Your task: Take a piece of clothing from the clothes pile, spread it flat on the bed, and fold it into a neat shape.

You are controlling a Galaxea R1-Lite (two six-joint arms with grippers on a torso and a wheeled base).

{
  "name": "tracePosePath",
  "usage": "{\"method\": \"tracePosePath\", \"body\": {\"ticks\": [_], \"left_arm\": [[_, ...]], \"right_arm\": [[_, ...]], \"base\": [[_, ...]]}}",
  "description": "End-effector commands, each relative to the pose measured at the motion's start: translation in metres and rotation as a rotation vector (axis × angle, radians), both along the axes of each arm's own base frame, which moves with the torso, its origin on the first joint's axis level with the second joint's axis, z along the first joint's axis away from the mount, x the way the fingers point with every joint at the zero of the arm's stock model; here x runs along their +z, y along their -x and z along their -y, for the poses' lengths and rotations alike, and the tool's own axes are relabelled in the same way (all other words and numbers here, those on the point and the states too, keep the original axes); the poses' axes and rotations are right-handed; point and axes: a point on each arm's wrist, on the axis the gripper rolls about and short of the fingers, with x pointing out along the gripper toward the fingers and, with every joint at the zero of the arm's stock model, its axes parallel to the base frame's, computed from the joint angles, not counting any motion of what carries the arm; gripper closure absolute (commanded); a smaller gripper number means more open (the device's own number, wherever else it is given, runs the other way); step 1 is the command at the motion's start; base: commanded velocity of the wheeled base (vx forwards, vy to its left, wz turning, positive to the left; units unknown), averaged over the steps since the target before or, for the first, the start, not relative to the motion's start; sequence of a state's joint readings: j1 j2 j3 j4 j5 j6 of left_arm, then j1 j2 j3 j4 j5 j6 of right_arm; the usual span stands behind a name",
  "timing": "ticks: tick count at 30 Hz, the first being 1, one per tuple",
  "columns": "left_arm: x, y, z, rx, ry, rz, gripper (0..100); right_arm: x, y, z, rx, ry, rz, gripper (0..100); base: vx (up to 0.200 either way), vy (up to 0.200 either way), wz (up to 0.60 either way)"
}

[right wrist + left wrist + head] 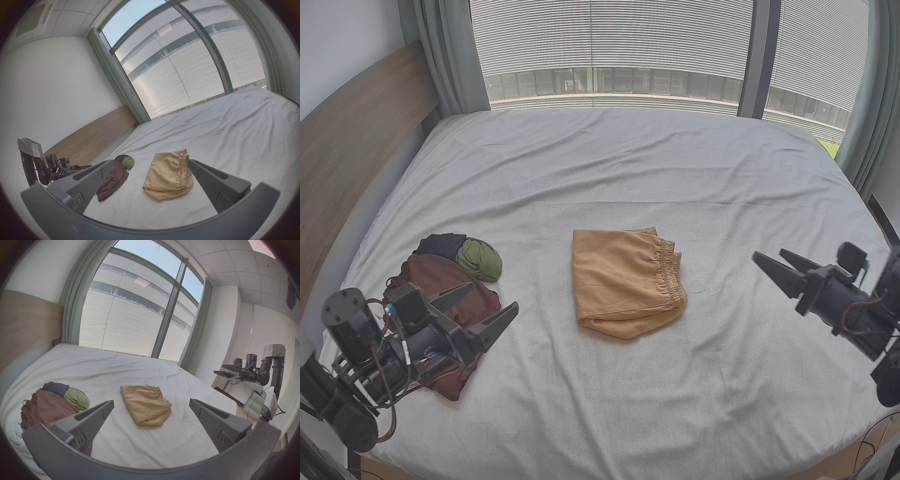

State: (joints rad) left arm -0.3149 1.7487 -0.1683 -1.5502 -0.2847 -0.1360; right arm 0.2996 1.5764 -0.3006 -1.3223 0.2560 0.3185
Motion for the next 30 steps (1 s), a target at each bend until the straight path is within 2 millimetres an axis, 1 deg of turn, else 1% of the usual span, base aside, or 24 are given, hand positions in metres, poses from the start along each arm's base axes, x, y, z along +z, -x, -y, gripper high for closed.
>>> {"method": "tracePosePath", "body": {"ticks": [1,3,4,5,8,11,14,15,18,23,24,25,26,28,29,30], "left_arm": [[0.024,0.057,-0.019,0.020,0.014,0.119,0],[0.024,0.062,-0.022,0.031,0.009,0.116,0],[0.024,0.062,-0.022,0.031,0.009,0.116,0],[0.024,0.063,-0.026,0.049,0.006,0.105,0],[0.027,0.072,-0.030,0.058,0.004,0.101,0],[0.030,0.082,-0.032,0.055,0.003,0.098,0],[0.032,0.101,-0.038,0.047,0.000,0.077,0],[0.032,0.103,-0.038,0.047,0.000,0.075,0],[0.029,0.131,-0.046,0.044,-0.006,0.040,0],[0.020,0.169,-0.056,0.003,0.010,0.023,0],[0.020,0.169,-0.056,0.003,0.010,0.023,0],[0.016,0.180,-0.059,-0.006,0.022,0.030,0],[0.015,0.184,-0.060,-0.003,0.025,0.034,0],[0.009,0.196,-0.064,0.021,0.031,0.041,0],[0.007,0.198,-0.065,0.026,0.031,0.044,0],[0.002,0.205,-0.067,0.038,0.034,0.044,0]], "right_arm": [[0.020,0.073,0.037,-0.101,-0.003,0.168,0],[0.021,0.080,0.042,-0.129,0.000,0.189,0],[0.021,0.080,0.042,-0.129,0.000,0.189,0],[0.020,0.089,0.045,-0.138,0.011,0.208,0],[0.011,0.105,0.048,-0.141,0.019,0.208,0],[0.012,0.117,0.050,-0.148,0.012,0.231,0],[0.014,0.140,0.057,-0.190,0.010,0.271,0],[0.014,0.142,0.058,-0.193,0.011,0.275,0],[0.008,0.171,0.063,-0.227,0.014,0.288,0],[-0.006,0.211,0.066,-0.260,0.015,0.322,0],[-0.006,0.211,0.066,-0.260,0.015,0.322,0],[-0.009,0.222,0.067,-0.259,0.015,0.321,0],[-0.010,0.225,0.067,-0.259,0.016,0.316,0],[-0.019,0.238,0.068,-0.257,0.020,0.297,0],[-0.022,0.240,0.068,-0.257,0.022,0.293,0],[-0.031,0.244,0.068,-0.261,0.035,0.278,0]], "base": [[0.000,0.000,0.00],[0.000,0.000,0.00],[0.000,0.000,0.00],[0.000,0.000,0.00],[0.000,0.000,0.00],[0.000,0.000,0.00],[0.000,0.000,0.00],[0.000,0.000,0.00],[0.000,0.000,0.00],[0.000,0.000,0.00],[0.000,0.000,0.00],[0.000,0.000,0.00],[0.000,0.000,0.00],[0.000,0.000,0.00],[0.000,0.000,0.00],[0.000,0.000,0.00]]}}
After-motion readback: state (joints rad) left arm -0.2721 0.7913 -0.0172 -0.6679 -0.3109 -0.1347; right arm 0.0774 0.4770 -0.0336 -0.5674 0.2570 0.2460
